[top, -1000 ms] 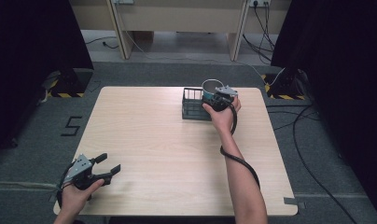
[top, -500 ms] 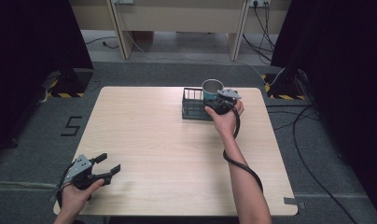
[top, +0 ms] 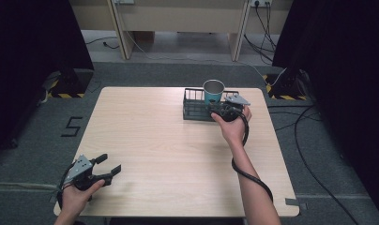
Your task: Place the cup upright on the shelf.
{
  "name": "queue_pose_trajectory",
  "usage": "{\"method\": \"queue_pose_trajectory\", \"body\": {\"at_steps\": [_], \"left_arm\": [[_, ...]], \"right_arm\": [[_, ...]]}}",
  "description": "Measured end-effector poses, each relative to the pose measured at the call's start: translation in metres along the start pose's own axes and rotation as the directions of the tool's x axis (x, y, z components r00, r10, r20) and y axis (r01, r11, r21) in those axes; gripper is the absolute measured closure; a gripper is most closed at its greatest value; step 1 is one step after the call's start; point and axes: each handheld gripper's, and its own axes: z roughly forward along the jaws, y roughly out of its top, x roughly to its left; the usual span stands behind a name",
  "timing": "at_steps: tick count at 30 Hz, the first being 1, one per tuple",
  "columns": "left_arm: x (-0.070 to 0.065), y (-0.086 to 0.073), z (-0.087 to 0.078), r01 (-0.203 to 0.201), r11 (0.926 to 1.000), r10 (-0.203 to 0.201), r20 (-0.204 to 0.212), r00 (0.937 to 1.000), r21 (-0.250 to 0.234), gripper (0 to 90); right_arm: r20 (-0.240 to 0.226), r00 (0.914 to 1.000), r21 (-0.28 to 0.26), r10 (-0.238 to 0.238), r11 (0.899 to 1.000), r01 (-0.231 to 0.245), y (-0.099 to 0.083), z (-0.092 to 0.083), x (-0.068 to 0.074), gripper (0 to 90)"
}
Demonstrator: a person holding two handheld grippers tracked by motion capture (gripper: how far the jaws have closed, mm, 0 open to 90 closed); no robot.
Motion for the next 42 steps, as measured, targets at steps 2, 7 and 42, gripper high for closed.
{"method": "queue_pose_trajectory", "body": {"at_steps": [2,7,42], "left_arm": [[0.0,0.0,0.0,0.0,1.0,0.0,0.0,1.0,0.0,20.8],[0.0,0.0,0.0,0.0,1.0,0.0,-0.002,1.0,0.0,20.7],[0.0,0.0,0.0,-0.002,1.0,0.002,-0.008,1.0,0.002,20.7]], "right_arm": [[-0.004,1.0,-0.005,0.001,1.0,-0.001,-0.002,-0.005,0.001,15.4],[-0.011,0.9999,-0.001,-0.008,1.0,0.008,-0.01,-0.019,0.0,15.8],[-0.022,0.9996,0.011,-0.015,1.0,0.015,-0.082,-0.102,0.002,17.4]]}}
